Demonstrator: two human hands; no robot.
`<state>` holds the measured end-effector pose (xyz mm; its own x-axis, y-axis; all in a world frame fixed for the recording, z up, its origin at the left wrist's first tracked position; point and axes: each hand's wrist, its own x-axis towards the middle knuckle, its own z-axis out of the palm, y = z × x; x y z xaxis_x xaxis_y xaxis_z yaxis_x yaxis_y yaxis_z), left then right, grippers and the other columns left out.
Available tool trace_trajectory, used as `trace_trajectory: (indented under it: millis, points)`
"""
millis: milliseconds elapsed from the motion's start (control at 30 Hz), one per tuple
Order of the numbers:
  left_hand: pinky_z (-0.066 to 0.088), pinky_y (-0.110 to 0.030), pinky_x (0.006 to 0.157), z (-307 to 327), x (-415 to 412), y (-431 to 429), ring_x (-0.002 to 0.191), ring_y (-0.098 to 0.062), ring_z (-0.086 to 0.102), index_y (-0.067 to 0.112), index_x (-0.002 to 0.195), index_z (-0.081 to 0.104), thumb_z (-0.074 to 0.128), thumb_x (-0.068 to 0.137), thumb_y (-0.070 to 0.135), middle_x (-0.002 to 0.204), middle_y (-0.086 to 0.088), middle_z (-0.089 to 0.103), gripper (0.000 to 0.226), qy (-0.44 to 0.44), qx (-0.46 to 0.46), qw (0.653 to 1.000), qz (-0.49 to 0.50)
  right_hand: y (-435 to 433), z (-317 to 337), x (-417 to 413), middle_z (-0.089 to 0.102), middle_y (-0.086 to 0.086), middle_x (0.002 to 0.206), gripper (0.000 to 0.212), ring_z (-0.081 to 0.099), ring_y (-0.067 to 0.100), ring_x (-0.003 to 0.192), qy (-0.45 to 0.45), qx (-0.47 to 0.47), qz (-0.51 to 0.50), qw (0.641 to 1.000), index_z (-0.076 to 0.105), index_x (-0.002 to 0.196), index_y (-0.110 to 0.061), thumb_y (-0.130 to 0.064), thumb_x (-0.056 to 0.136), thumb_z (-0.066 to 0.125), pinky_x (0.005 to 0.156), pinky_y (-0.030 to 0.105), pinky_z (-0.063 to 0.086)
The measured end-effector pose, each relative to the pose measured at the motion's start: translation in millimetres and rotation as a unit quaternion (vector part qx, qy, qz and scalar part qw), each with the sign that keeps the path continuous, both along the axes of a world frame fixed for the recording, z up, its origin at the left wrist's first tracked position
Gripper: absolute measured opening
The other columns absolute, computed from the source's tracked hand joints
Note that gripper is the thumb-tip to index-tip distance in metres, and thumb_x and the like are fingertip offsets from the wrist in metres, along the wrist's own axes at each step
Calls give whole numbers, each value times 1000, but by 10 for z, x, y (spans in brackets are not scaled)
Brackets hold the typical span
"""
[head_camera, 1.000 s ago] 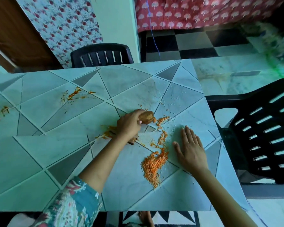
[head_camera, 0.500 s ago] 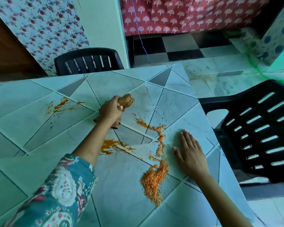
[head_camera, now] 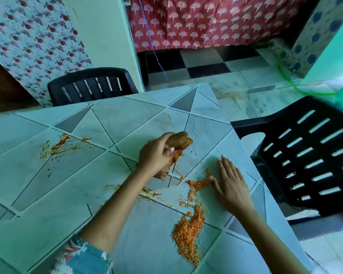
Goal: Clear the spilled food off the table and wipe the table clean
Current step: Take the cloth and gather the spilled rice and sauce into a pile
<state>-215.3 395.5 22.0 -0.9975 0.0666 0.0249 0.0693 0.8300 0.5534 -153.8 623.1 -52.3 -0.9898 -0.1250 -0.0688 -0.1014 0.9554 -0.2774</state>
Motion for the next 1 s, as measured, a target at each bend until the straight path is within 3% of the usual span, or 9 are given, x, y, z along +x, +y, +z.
trace_trajectory:
  millis: [100, 233, 400, 567, 733, 833, 900, 1000]
  points:
    - [46, -35, 79, -9, -482, -301, 101, -31, 62, 26, 133, 47, 57, 91, 22, 108, -7, 68, 44, 37, -4, 994, 100, -4, 43, -131, -14, -2, 150, 86, -16, 11, 139, 6, -5, -8, 1000, -8, 146, -17, -68, 77, -13, 112, 24, -12]
    - [45, -39, 79, -166, -898, -509, 102, -38, 57, 23, 132, 46, 55, 92, 26, 114, -15, 64, 41, 33, -31, 979, 197, 0, 57, -418, -7, -1, 154, 89, -13, 8, 139, 18, -11, -6, 1000, 2, 150, -14, -66, 78, -10, 113, 25, -10]
    - [46, -43, 86, -550, -967, -452, 108, -39, 55, 26, 138, 41, 63, 85, 28, 122, -14, 59, 58, 5, -16, 986, 168, 70, -42, -716, 0, 3, 158, 106, -4, 14, 144, 6, -12, -12, 1000, 4, 150, -13, -73, 69, -27, 112, 25, -9]
    - [45, -41, 92, -613, -1182, -316, 115, -35, 53, 30, 141, 39, 63, 85, 20, 133, -8, 54, 61, 2, -25, 983, 180, 115, -120, -809, 0, 3, 157, 95, -5, 13, 143, 3, -6, -5, 1000, 7, 150, -12, -69, 78, -15, 113, 26, -8]
    - [49, -34, 91, -618, -1037, -47, 108, -31, 58, 33, 137, 45, 64, 81, 10, 127, -7, 60, 64, -6, 38, 999, 21, 112, -109, -813, -2, 1, 156, 87, -5, 10, 142, 7, -18, -7, 1000, 9, 150, -12, -64, 81, -4, 113, 25, -8]
    - [50, -35, 87, -553, -693, 147, 103, -21, 59, 36, 138, 43, 61, 78, 4, 135, 7, 53, 70, -26, 89, 993, -73, 118, -110, -834, 3, 3, 157, 88, -1, 11, 143, 7, -23, -5, 1000, 11, 150, -12, -64, 81, -4, 113, 24, -7]
    - [49, -26, 82, -511, -512, 246, 103, -14, 57, 34, 137, 44, 61, 79, -4, 134, 13, 50, 72, -55, 111, 983, -132, 117, -116, -848, 4, 3, 157, 88, -2, 10, 142, 9, -26, -2, 1000, 11, 150, -12, -64, 81, -4, 114, 24, -7]
    - [49, -18, 93, -452, -565, 141, 111, -5, 59, 38, 133, 48, 67, 76, -3, 130, 14, 56, 73, -38, 154, 977, -146, 124, -120, -857, 4, 2, 157, 88, -2, 10, 142, 11, -32, 2, 999, 10, 150, -12, -64, 81, -4, 114, 25, -6]
